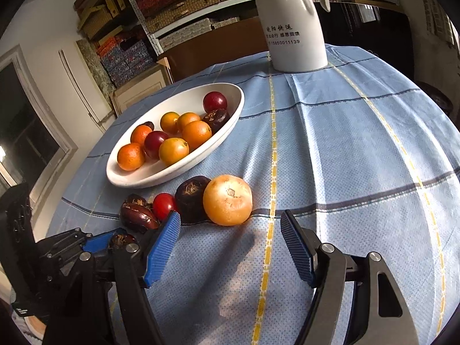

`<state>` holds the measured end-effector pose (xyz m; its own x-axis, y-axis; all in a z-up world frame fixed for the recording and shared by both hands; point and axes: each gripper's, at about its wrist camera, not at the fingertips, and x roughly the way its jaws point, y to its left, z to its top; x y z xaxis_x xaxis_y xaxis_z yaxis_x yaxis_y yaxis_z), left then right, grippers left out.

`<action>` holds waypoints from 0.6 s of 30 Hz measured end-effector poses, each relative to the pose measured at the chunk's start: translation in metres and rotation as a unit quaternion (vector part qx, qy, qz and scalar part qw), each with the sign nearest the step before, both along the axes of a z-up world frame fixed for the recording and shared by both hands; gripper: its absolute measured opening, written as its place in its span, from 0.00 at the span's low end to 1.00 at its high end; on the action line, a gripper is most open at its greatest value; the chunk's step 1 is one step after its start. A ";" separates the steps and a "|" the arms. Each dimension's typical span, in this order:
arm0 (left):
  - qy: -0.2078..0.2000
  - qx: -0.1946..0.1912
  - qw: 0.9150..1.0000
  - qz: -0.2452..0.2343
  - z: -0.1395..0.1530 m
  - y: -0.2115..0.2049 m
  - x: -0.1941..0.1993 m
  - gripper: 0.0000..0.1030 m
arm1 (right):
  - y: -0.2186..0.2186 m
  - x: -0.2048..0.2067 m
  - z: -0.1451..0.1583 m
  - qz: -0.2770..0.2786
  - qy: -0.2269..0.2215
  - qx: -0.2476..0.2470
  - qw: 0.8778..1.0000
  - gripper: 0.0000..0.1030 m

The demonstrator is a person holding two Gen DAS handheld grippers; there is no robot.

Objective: Organize fruits
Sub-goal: 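Grasp a dark brown fruit with the left tool while the right tool grasps the pale yellow fruit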

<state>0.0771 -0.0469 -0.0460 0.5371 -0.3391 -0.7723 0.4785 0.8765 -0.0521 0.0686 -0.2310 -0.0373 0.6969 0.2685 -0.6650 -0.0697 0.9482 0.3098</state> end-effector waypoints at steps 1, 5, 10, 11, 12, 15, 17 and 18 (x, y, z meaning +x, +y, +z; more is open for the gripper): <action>0.000 -0.001 1.000 0.000 0.000 0.000 0.000 0.41 | 0.003 0.004 0.001 -0.003 -0.003 -0.012 1.000 0.71; 0.005 -0.007 1.000 0.000 0.000 0.002 0.001 0.41 | 0.012 0.022 -0.006 0.021 0.018 -0.020 0.999 0.55; 0.008 -0.024 1.000 -0.001 0.002 0.005 0.001 0.41 | 0.005 0.020 -0.009 0.030 0.024 0.016 0.999 0.39; 0.000 -0.026 1.000 0.000 0.005 0.006 -0.001 0.41 | 0.003 0.017 -0.006 0.027 0.014 0.021 0.999 0.39; -0.007 -0.029 1.000 0.001 0.007 0.007 -0.003 0.41 | 0.001 0.013 -0.003 0.025 0.005 0.025 0.999 0.39; -0.029 -0.050 0.998 0.011 0.021 0.017 -0.005 0.41 | -0.004 0.007 0.008 0.020 -0.022 0.039 0.999 0.39; -0.046 -0.051 0.997 0.025 0.033 0.024 0.002 0.41 | -0.005 0.008 0.016 0.019 -0.030 0.046 0.998 0.39; -0.050 -0.055 0.997 0.032 0.039 0.029 0.009 0.41 | -0.004 0.011 0.020 0.021 -0.032 0.048 0.998 0.39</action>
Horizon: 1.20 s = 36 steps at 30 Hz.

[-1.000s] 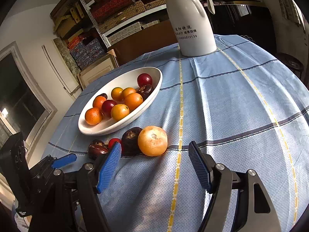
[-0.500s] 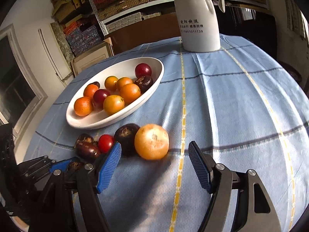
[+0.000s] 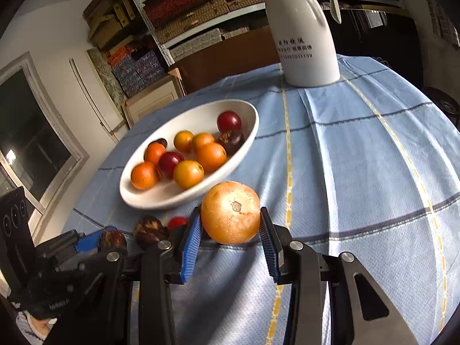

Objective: Organize fruits
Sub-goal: 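Grasp a dark brown fruit with the left tool while the right tool grasps the pale yellow fruit, then place the dark brown fruit and pale yellow fruit on the plate, opening both tools, then move both tools back toward the remaining fruit beside the plate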

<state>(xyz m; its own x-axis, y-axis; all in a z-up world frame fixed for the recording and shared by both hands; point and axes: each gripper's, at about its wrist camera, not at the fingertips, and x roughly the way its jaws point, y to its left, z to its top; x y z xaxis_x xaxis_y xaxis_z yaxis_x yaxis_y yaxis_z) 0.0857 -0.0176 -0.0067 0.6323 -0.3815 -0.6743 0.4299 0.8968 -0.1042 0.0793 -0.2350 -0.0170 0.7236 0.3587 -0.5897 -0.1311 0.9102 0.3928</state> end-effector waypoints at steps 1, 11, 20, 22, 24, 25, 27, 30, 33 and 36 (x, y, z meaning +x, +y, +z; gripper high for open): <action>-0.005 -0.005 1.000 0.010 0.008 0.006 0.009 0.41 | 0.002 0.004 0.004 0.002 -0.001 0.001 1.000 0.39; -0.031 -0.008 0.994 0.101 0.029 0.037 0.105 0.41 | 0.061 0.064 0.022 0.038 -0.017 -0.030 0.999 0.39; -0.018 -0.042 0.991 0.126 0.014 0.059 0.125 0.69 | 0.065 0.068 0.022 0.030 -0.041 -0.067 0.996 0.61; -0.033 -0.035 0.990 0.130 0.018 0.059 0.116 0.74 | 0.055 0.063 0.023 0.018 -0.043 -0.055 0.997 0.63; -0.040 -0.024 0.990 0.130 0.019 0.057 0.109 0.74 | 0.045 0.060 0.022 0.008 -0.036 -0.041 0.998 0.63; -0.039 -0.023 0.991 0.128 0.018 0.057 0.104 0.74 | 0.039 0.058 0.021 0.004 -0.033 -0.030 0.999 0.63; -0.034 -0.026 0.991 0.126 0.016 0.058 0.096 0.75 | 0.029 0.054 0.020 -0.005 -0.029 -0.011 1.000 0.63; -0.032 -0.032 0.991 0.123 0.011 0.058 0.078 0.79 | 0.018 0.048 0.017 -0.021 -0.027 0.003 0.999 0.63; -0.038 -0.022 0.991 0.124 0.007 0.054 0.058 0.85 | 0.014 0.041 0.012 -0.027 -0.021 0.006 0.999 0.63; -0.041 -0.011 0.993 0.113 0.002 0.046 0.041 0.85 | 0.015 0.031 0.008 -0.023 -0.018 0.005 1.000 0.63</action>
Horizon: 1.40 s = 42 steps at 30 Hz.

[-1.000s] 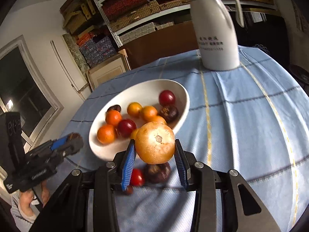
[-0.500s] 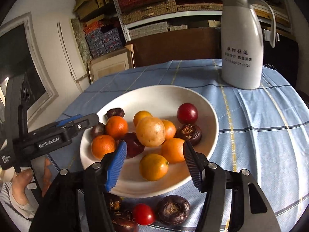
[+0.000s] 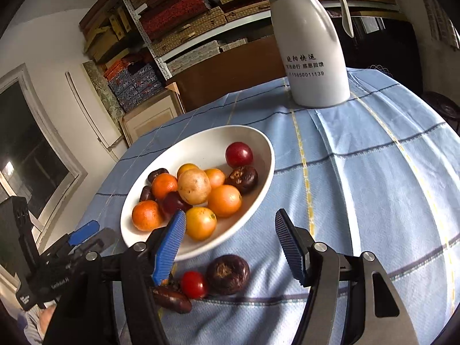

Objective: Organize fruits
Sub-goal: 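Move both tools back toward the remaining fruit beside the plate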

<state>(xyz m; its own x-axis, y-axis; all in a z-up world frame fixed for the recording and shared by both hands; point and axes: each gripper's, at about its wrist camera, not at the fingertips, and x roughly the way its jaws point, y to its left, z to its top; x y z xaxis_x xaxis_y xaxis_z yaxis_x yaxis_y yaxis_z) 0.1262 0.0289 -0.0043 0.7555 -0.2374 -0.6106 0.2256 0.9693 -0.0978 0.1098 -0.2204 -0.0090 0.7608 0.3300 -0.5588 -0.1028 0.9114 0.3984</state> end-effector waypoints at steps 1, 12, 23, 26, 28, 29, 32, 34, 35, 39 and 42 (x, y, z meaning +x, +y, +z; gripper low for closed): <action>0.000 0.007 1.000 -0.005 -0.002 -0.004 -0.006 0.85 | 0.001 -0.003 -0.001 0.001 0.000 -0.002 1.000 0.63; -0.009 0.058 0.998 0.008 -0.008 -0.010 -0.033 0.94 | 0.043 -0.044 -0.012 0.065 -0.004 -0.063 0.996 0.64; 0.024 -0.019 0.998 0.056 -0.010 0.031 -0.034 0.95 | 0.095 -0.055 -0.008 0.186 -0.030 -0.108 0.976 0.67; 0.024 -0.016 0.998 0.055 -0.011 0.030 -0.034 0.95 | 0.095 -0.068 -0.004 0.238 -0.027 -0.067 0.969 0.67; 0.028 -0.015 0.998 0.054 -0.013 0.030 -0.034 0.95 | 0.097 -0.076 -0.004 0.240 -0.030 -0.075 0.967 0.67; 0.030 -0.014 0.998 0.054 -0.013 0.029 -0.033 0.95 | 0.098 -0.079 -0.004 0.231 -0.034 -0.089 0.968 0.67; 0.033 -0.011 0.998 0.056 -0.013 0.029 -0.032 0.95 | 0.094 -0.079 -0.005 0.213 -0.028 -0.094 0.972 0.67; 0.033 -0.011 0.998 0.056 -0.013 0.029 -0.031 0.95 | 0.095 -0.077 -0.008 0.210 -0.014 -0.101 0.972 0.67; 0.033 -0.011 0.998 0.056 -0.013 0.029 -0.031 0.95 | 0.096 -0.076 -0.008 0.211 -0.012 -0.106 0.972 0.67; 0.038 -0.010 0.998 0.055 -0.015 0.029 -0.030 0.95 | 0.103 -0.082 -0.011 0.217 -0.008 -0.133 0.967 0.67; 0.040 -0.005 0.998 0.052 -0.017 0.026 -0.029 0.95 | 0.106 -0.079 -0.015 0.207 0.010 -0.143 0.968 0.67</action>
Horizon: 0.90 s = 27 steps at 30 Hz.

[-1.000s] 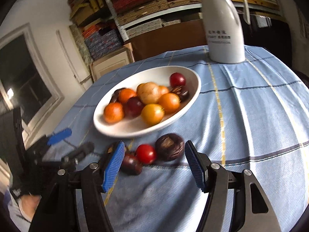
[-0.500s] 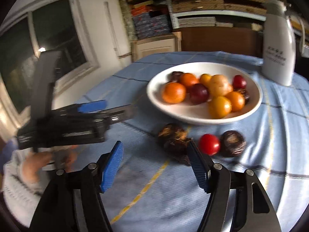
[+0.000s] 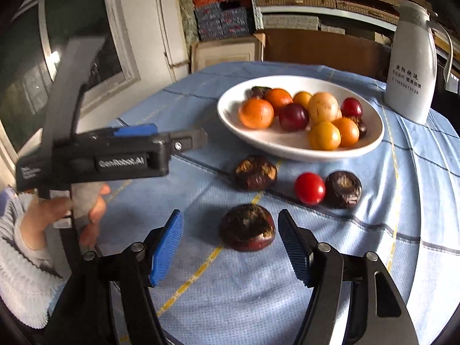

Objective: Organize fruits
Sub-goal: 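Move both tools back toward the remaining fruit beside the plate, then grasp a dark brown fruit with the left tool while the right tool grasps another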

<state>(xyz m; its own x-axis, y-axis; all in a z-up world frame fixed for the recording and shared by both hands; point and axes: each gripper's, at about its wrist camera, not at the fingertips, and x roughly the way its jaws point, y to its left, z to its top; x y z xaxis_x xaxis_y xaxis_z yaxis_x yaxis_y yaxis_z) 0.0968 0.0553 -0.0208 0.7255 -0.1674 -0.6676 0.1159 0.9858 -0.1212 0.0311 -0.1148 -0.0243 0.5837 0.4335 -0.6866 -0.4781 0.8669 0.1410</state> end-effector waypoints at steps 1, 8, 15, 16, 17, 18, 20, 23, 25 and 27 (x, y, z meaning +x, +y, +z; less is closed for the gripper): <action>0.001 0.004 1.000 -0.002 -0.001 -0.002 0.000 0.95 | 0.000 0.003 -0.002 -0.006 0.009 -0.005 1.000 0.67; 0.006 0.016 1.000 -0.014 -0.003 -0.010 0.001 0.95 | -0.001 0.011 -0.012 -0.011 0.040 -0.006 0.999 0.45; 0.002 0.070 0.992 -0.105 -0.007 -0.060 -0.003 0.95 | -0.060 0.016 -0.001 -0.116 0.020 0.018 0.993 0.45; 0.008 0.086 0.989 -0.117 -0.011 -0.070 0.000 0.95 | -0.069 0.018 -0.002 -0.133 0.022 0.028 0.990 0.45; 0.012 0.102 0.986 -0.129 -0.014 -0.081 0.002 0.95 | -0.075 0.020 -0.002 -0.145 0.023 0.035 0.988 0.45; 0.012 0.111 0.985 -0.131 -0.014 -0.087 0.005 0.95 | -0.080 0.021 -0.002 -0.154 0.025 0.043 0.987 0.45; 0.013 0.120 0.984 -0.131 -0.017 -0.094 0.009 0.91 | -0.085 0.021 -0.002 -0.159 0.024 0.052 0.986 0.45; 0.056 0.100 0.983 -0.144 -0.028 -0.096 0.025 0.44 | -0.085 0.022 -0.003 -0.158 0.025 0.054 0.986 0.45; 0.061 0.081 0.984 -0.145 -0.027 -0.092 0.027 0.44 | -0.087 0.023 -0.004 -0.161 0.028 0.056 0.985 0.45; 0.057 0.077 0.985 -0.146 -0.026 -0.091 0.026 0.43 | -0.089 0.022 -0.004 -0.163 0.028 0.059 0.984 0.45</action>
<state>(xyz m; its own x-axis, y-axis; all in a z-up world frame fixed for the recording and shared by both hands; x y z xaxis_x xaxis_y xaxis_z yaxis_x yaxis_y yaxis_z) 0.1226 -0.0356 -0.0464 0.5799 -0.2484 -0.7759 0.3919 0.9200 -0.0017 0.0534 -0.2038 -0.0282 0.6680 0.3085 -0.6772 -0.1658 0.9488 0.2688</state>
